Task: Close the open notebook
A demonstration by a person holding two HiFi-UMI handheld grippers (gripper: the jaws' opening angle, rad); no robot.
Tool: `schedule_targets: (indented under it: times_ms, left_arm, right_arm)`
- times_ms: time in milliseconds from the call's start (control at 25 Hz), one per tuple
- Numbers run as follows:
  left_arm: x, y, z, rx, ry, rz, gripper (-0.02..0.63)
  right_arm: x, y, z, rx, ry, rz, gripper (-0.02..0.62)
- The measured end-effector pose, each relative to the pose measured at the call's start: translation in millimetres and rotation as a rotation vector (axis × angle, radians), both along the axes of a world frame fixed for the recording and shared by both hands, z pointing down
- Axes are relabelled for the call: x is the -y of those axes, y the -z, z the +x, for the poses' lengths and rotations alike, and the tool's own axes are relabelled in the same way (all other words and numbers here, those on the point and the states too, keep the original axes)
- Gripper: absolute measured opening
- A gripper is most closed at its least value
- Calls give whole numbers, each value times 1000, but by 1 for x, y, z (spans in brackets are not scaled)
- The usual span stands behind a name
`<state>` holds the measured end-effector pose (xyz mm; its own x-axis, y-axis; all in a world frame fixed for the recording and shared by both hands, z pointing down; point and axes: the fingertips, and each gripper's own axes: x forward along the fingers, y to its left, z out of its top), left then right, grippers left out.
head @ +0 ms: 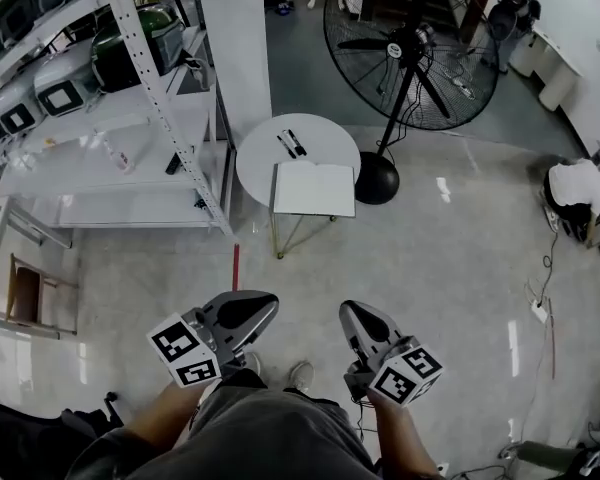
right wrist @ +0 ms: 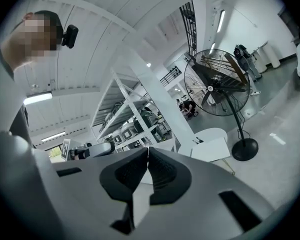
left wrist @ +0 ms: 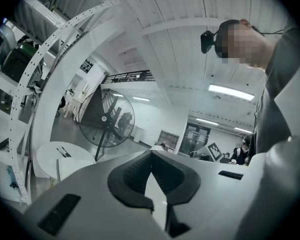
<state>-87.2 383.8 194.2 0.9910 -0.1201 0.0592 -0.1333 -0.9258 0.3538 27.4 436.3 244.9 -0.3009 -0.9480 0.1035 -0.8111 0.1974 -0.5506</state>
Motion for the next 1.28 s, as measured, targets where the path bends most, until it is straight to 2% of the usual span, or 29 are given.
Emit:
schedule_targets:
  times_ms: [320,600,1000,1280]
  left_arm:
    - [-9,-6,13,29,32,3,15]
    - [-11,-8,26,33,23,8,15]
    - [16,-17,36,5,31,-9,15]
    - [56,-29,41,0,28,-31,15]
  right_arm:
    - [-5,-10,13,24,36,-1,21]
    - [-6,-13,31,22,19,-7,21]
    - [12,-20,46,1,9,-35,21]
    - [50,-27,50,-9,13,-55,21]
